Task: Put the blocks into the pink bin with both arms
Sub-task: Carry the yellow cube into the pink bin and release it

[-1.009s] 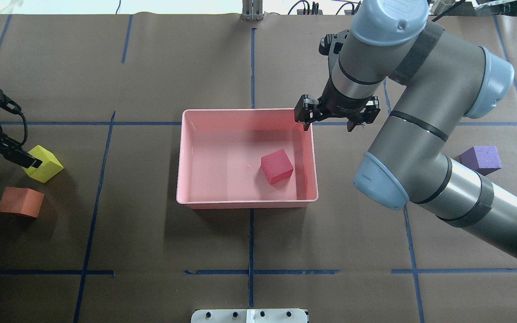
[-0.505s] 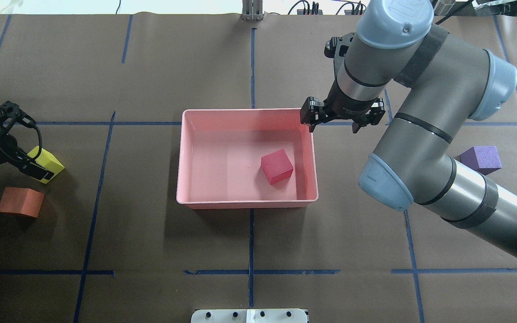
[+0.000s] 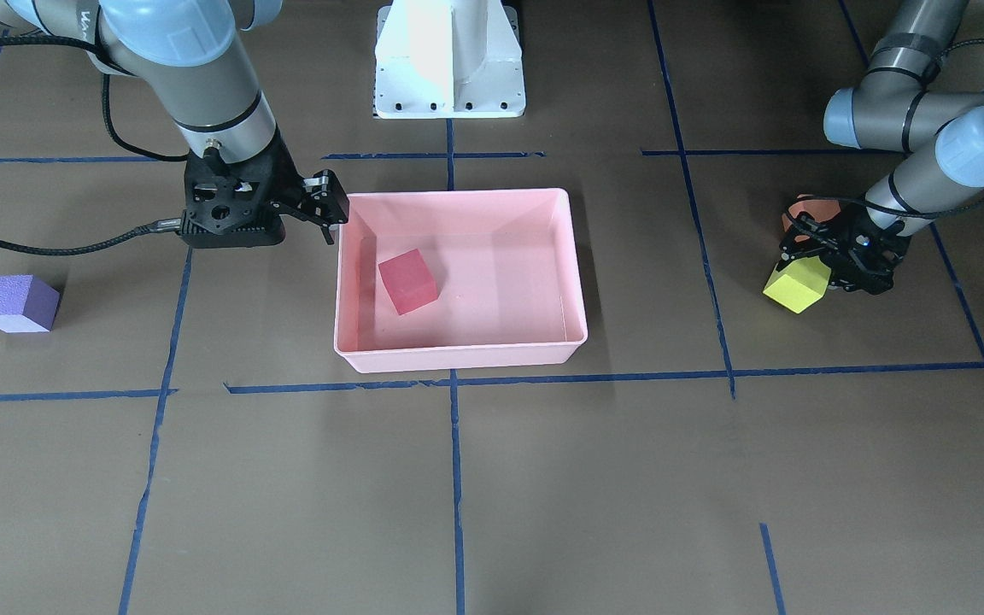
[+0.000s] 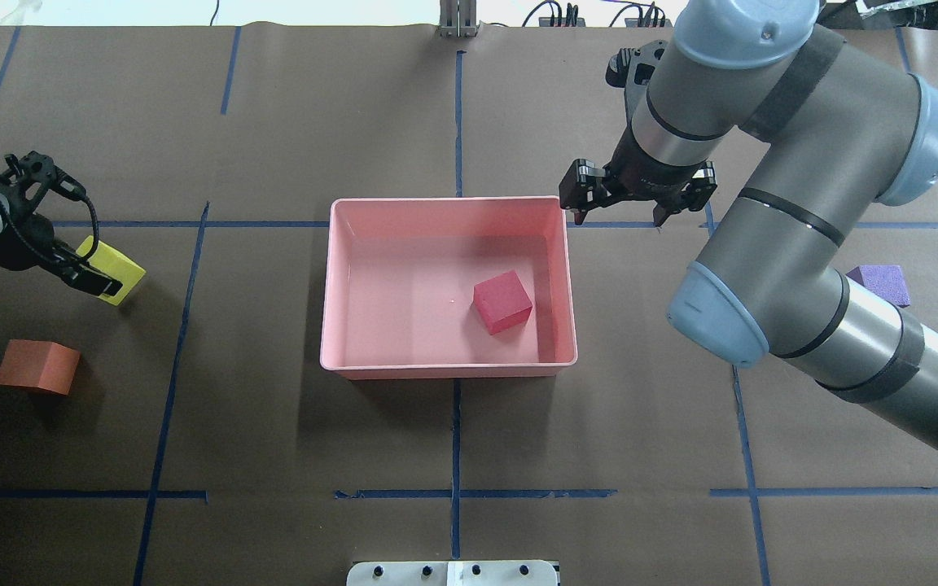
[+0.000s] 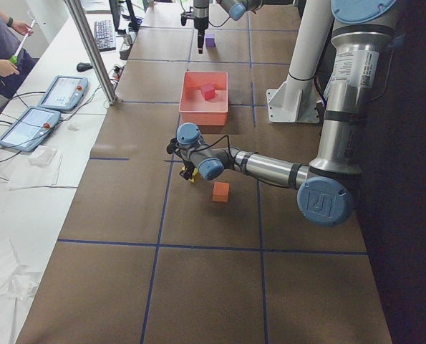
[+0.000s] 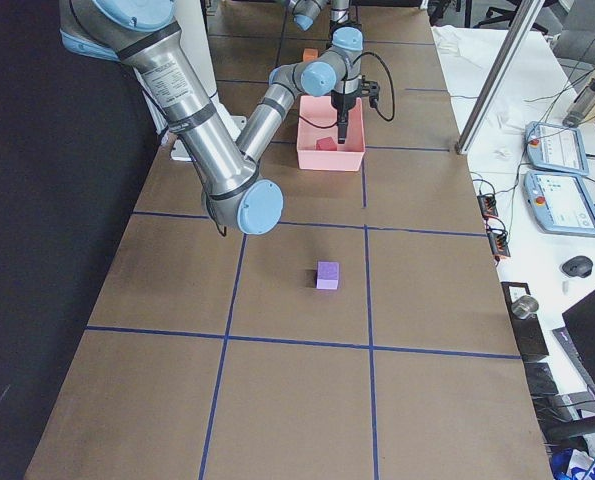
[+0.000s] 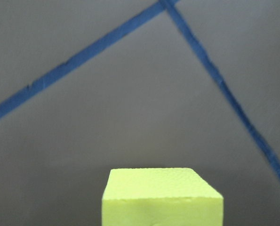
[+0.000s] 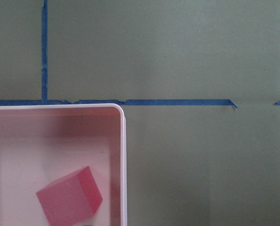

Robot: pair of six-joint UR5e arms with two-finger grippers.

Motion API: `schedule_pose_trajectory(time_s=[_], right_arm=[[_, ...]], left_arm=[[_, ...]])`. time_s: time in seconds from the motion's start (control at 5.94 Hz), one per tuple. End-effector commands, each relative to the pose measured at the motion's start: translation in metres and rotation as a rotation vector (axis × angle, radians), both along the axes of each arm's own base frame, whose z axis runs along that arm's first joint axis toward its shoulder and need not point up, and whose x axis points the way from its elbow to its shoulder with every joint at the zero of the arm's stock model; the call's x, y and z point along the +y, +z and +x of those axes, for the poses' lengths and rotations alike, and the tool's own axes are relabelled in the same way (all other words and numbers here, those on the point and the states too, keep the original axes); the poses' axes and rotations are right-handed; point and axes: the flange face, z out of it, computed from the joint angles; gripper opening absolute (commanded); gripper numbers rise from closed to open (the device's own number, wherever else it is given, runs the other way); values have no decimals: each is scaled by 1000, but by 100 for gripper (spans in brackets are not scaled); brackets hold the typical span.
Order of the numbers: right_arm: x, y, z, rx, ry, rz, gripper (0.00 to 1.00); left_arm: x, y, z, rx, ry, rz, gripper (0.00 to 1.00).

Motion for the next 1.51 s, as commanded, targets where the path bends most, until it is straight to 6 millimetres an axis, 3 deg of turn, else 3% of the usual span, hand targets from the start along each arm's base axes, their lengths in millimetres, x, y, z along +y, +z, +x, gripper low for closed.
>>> schedule_pose_trajectory(time_s=[0.0,0.17,0.34,0.5,0.67,0.84,1.01,1.18,1.35], right_arm=[[-14,43,47,26,-93,84,100],[-22,76,84,44,-164,138,100],[-32,108,127,35,-242,193,100],[-41,122,166,24,-223,192,100],[-27,148,176,33,-220,154,100],[-10,188,196,36,-230,177,100],[17,258,208,35,-242,197,100],[38,304,219,41,-221,154,100],[43,324,222,57,-154,70,100]], left_arm=[[-15,-108,-1,32,-113,-112,48],[-17,-166,6,59,-179,-204,49],[-17,-232,26,86,-222,-296,49],[-3,-280,61,87,-242,-346,50],[20,-327,110,73,-266,-384,50],[47,-353,153,50,-322,-397,100],[70,-356,176,38,-353,-362,100],[72,-356,176,40,-352,-359,100],[73,-356,176,39,-351,-360,100]])
